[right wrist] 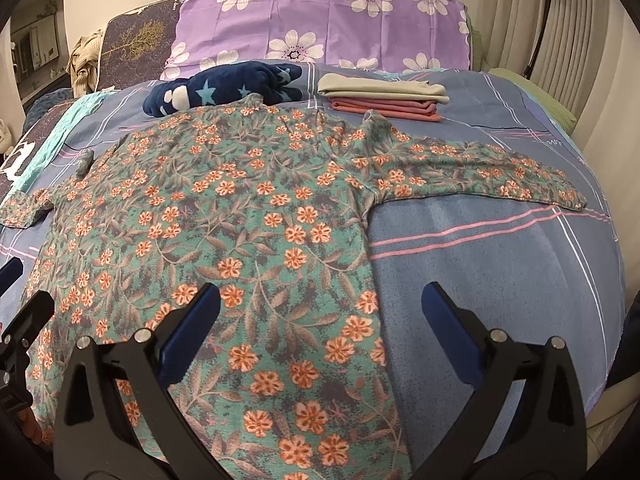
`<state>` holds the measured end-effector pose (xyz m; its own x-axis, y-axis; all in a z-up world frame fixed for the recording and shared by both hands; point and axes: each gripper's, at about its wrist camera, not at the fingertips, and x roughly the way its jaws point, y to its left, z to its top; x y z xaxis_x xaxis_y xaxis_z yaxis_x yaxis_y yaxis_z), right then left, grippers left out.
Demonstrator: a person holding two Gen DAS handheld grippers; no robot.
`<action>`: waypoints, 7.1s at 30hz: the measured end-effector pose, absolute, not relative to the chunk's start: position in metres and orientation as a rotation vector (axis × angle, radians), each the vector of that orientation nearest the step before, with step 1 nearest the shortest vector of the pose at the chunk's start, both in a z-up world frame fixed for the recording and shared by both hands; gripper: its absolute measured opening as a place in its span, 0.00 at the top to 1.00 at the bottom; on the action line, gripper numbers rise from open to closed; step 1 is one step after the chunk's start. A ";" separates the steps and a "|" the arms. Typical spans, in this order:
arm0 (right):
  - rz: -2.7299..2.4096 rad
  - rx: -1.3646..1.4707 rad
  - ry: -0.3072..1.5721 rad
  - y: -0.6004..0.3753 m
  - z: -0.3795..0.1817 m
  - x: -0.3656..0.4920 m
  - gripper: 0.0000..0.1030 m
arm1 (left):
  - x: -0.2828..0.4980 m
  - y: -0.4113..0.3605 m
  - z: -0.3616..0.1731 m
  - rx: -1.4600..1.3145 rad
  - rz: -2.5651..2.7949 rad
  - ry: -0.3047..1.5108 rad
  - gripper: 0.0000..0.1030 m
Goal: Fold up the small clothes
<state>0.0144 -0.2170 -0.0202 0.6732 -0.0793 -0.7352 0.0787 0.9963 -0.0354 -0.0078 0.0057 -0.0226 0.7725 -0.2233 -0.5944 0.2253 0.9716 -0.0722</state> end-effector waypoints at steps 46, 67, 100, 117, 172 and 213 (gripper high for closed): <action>-0.073 -0.065 0.889 -0.185 -0.040 0.049 0.02 | 0.035 0.181 -0.030 -0.236 0.111 0.667 0.10; -0.108 -0.078 0.897 -0.189 -0.038 0.078 0.02 | 0.084 0.376 -0.078 -0.714 0.345 0.753 0.57; -0.175 0.043 0.903 -0.240 -0.044 0.081 0.02 | 0.180 -0.002 0.019 -0.016 -0.408 0.635 0.71; 0.338 0.161 0.983 -0.181 -0.030 0.154 0.50 | 0.116 0.113 -0.025 0.162 -0.017 0.721 0.23; 0.213 0.096 0.938 -0.210 -0.037 0.194 0.65 | 0.192 0.146 -0.057 0.030 -0.031 0.855 0.50; 0.635 -0.091 0.925 0.020 0.020 0.278 0.74 | 0.159 0.206 -0.068 -0.231 0.050 0.780 1.00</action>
<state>0.2778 0.0200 0.0197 0.4339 0.4715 -0.7677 -0.5470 0.8149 0.1914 0.1595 0.2063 -0.0677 0.7114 -0.0401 -0.7017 -0.1300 0.9736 -0.1875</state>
